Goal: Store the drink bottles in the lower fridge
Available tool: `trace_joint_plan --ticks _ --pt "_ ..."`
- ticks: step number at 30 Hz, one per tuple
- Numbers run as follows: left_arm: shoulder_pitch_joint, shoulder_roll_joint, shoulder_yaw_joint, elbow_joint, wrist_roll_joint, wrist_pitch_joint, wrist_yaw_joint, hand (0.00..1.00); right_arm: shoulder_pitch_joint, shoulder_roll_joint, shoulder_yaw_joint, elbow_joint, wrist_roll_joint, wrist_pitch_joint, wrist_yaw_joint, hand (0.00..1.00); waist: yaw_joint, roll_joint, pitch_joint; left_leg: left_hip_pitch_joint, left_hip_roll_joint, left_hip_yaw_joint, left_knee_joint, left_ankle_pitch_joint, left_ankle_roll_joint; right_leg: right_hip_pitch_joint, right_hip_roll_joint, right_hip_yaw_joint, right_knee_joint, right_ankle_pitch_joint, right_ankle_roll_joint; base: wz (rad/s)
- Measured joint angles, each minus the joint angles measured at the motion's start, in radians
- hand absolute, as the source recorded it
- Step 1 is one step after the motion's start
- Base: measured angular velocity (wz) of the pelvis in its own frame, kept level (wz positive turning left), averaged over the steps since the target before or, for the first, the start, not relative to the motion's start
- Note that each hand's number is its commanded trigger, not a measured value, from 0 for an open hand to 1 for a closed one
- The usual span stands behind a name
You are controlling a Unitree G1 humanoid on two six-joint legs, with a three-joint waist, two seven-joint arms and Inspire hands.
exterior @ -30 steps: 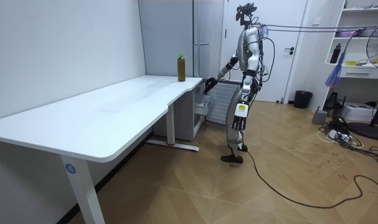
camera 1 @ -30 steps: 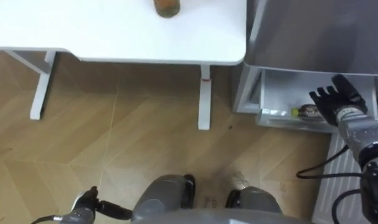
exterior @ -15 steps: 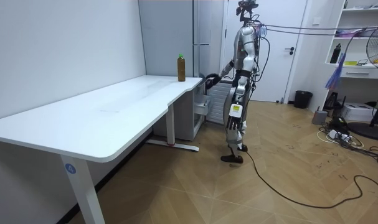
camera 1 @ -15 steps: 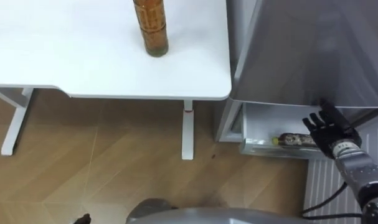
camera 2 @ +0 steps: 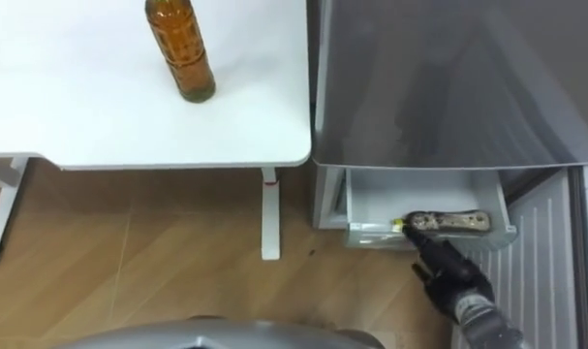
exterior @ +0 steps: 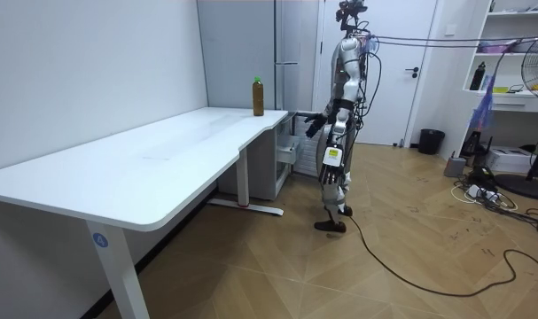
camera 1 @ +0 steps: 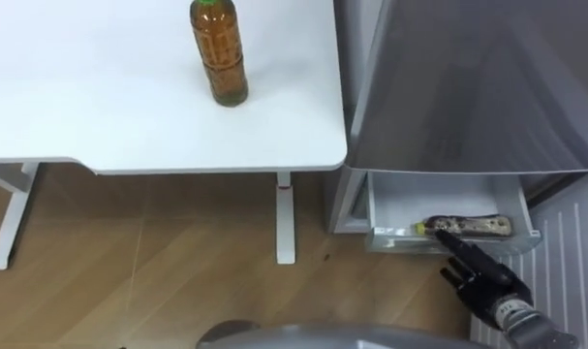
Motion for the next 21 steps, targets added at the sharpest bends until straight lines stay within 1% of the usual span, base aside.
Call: trace_joint_plan --ticks 1,3,4,5,7,8,9,10,11,12,15,17,21 --pt "0.0 -0.002 0.002 0.0 0.0 -0.002 0.003 0.0 -0.001 0.005 0.0 0.017 -0.006 0.001 0.0 0.0 0.002 -0.003 -0.0017 0.001 0.0 0.0 0.0 -0.001 0.0 0.0 0.0 0.0 0.0 0.0 0.0 0.0" --pt "0.001 -0.019 0.019 0.002 -0.001 -0.004 0.008 0.0 0.005 0.02 0.004 0.057 -0.037 0.003 -0.003 0.0 0.004 -0.004 -0.0028 -0.001 0.002 0.0 0.004 -0.005 -0.002 0.001 0.003 0.002 -0.001 0.0 0.0 0.0" --pt "0.002 -0.023 0.019 0.004 0.0 -0.003 0.008 0.0 0.008 0.022 0.013 0.061 -0.049 0.003 -0.003 0.0 0.004 0.002 -0.0039 -0.002 0.002 -0.001 0.005 -0.006 -0.002 0.003 0.003 0.001 -0.001 0.001 0.0 0.04" --pt "-0.002 -0.03 0.019 0.015 0.0 -0.003 0.008 0.0 0.011 0.03 0.02 0.08 -0.074 0.003 -0.003 0.0 -0.004 0.001 -0.0049 0.0 0.001 -0.005 0.005 -0.006 -0.002 0.009 0.004 -0.001 -0.006 0.002 0.0 0.08" --pt "-0.008 -0.039 0.019 0.027 0.001 -0.003 0.008 0.0 0.017 0.042 0.019 0.109 -0.122 0.003 -0.007 0.0 -0.001 -0.001 0.0003 0.007 0.002 -0.007 0.005 -0.008 -0.003 0.019 0.006 -0.003 -0.013 0.005 -0.001 0.03" --pt "-0.008 -0.045 0.027 0.03 0.003 -0.003 0.007 0.0 0.02 0.046 0.016 0.121 -0.168 0.004 -0.01 0.0 -0.001 0.007 -0.002 0.009 0.004 -0.007 0.005 -0.011 -0.004 0.021 0.007 -0.002 -0.013 0.005 -0.001 0.0" --pt "-0.007 -0.051 0.044 0.031 0.004 -0.003 0.007 0.0 0.021 0.05 0.016 0.129 -0.23 0.003 -0.018 0.0 -0.002 0.004 0.0008 0.009 0.004 -0.012 0.005 -0.011 -0.005 0.022 0.007 -0.007 -0.012 0.005 -0.001 0.0" --pt "-0.007 -0.052 0.048 0.031 0.002 -0.003 0.007 0.0 0.023 0.054 0.016 0.131 -0.257 0.003 -0.023 0.0 -0.003 0.006 0.0005 0.009 0.005 -0.014 0.005 -0.011 -0.005 0.022 0.007 -0.013 -0.012 0.005 -0.002 0.0" --pt "-0.007 -0.053 0.054 0.032 0.001 -0.003 0.007 0.0 0.025 0.064 0.015 0.139 -0.322 0.003 -0.033 0.0 -0.007 0.005 0.0006 0.008 0.006 -0.015 0.007 -0.012 -0.006 0.023 0.008 -0.017 -0.012 0.006 -0.002 0.0" --pt "-0.01 -0.056 0.055 0.036 0.001 -0.002 0.007 0.0 0.023 0.072 0.016 0.152 -0.392 0.004 -0.04 0.0 -0.007 0.007 0.0005 0.008 0.007 -0.013 0.007 -0.012 -0.007 0.023 0.009 -0.017 -0.012 0.006 -0.002 0.0" --pt "-0.018 -0.063 0.054 0.051 0.003 0.004 0.007 0.0 0.012 0.082 0.03 0.197 -0.513 0.004 -0.047 0.0 -0.002 0.01 0.0011 0.012 0.007 -0.012 0.006 -0.012 -0.007 0.026 0.009 -0.016 -0.013 0.006 -0.003 0.0" --pt "-0.02 -0.068 0.056 0.063 0.01 0.008 0.007 0.0 0.006 0.08 0.03 0.201 -0.544 0.001 -0.05 0.0 -0.001 0.01 0.0012 0.018 0.006 -0.011 0.005 -0.012 -0.007 0.033 0.009 -0.014 -0.016 0.006 -0.003 -0.02" --pt "-0.037 -0.071 0.057 0.065 0.008 0.034 0.015 0.0 -0.034 0.077 0.09 0.232 -0.598 0.005 -0.065 0.0 0.005 0.001 0.0022 0.02 0.007 -0.012 0.01 -0.012 -0.007 0.04 0.01 -0.016 -0.026 0.006 -0.003 0.04"
